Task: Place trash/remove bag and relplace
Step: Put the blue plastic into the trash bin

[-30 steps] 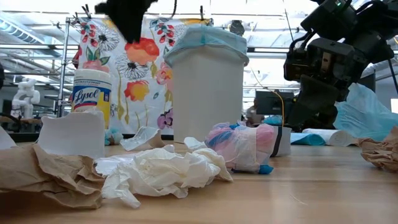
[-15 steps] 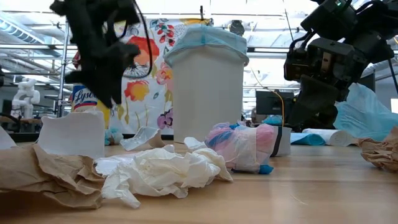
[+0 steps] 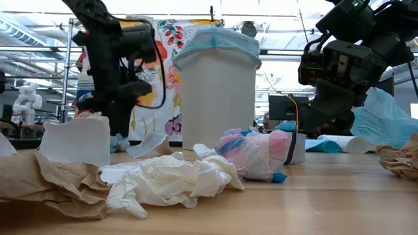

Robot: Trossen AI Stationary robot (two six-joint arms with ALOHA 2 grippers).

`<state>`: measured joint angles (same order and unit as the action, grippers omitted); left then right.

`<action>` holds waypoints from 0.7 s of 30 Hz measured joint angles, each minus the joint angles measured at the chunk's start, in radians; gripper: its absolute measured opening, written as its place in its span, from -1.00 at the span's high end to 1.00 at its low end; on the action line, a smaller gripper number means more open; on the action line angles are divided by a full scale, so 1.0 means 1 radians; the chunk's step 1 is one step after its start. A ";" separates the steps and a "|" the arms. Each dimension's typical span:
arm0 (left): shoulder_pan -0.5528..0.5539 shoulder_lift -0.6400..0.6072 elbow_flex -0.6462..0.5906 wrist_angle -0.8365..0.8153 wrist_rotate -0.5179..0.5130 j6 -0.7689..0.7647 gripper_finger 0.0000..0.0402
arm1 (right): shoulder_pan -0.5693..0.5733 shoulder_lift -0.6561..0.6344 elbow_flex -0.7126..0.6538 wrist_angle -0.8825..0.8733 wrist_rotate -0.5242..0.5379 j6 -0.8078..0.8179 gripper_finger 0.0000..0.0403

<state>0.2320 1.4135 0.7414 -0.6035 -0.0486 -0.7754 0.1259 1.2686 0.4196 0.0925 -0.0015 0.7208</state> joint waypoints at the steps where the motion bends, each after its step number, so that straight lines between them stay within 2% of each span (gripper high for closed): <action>1: 0.004 0.016 0.001 0.008 0.011 0.000 0.33 | 0.000 0.000 0.000 0.000 0.000 -0.001 1.00; 6: 0.007 0.084 0.005 0.026 0.048 0.006 0.42 | 0.000 0.000 0.000 0.000 0.000 -0.003 1.00; 11: 0.002 0.103 0.006 0.032 0.072 -0.015 0.90 | 0.000 0.000 0.000 0.000 0.001 -0.006 1.00; 12: 0.002 0.099 0.007 0.028 0.087 -0.032 0.94 | 0.000 0.000 0.000 0.000 0.001 -0.006 1.00; 16: -0.022 0.033 0.018 -0.008 0.126 -0.080 0.97 | 0.000 0.000 0.000 0.000 0.001 -0.007 1.00; 21: -0.075 -0.100 0.106 -0.125 0.058 -0.134 0.99 | 0.000 0.000 0.000 -0.006 0.001 -0.011 1.00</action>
<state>0.1572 1.3139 0.8472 -0.7282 0.0089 -0.9092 0.1257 1.2686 0.4194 0.0866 -0.0003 0.7101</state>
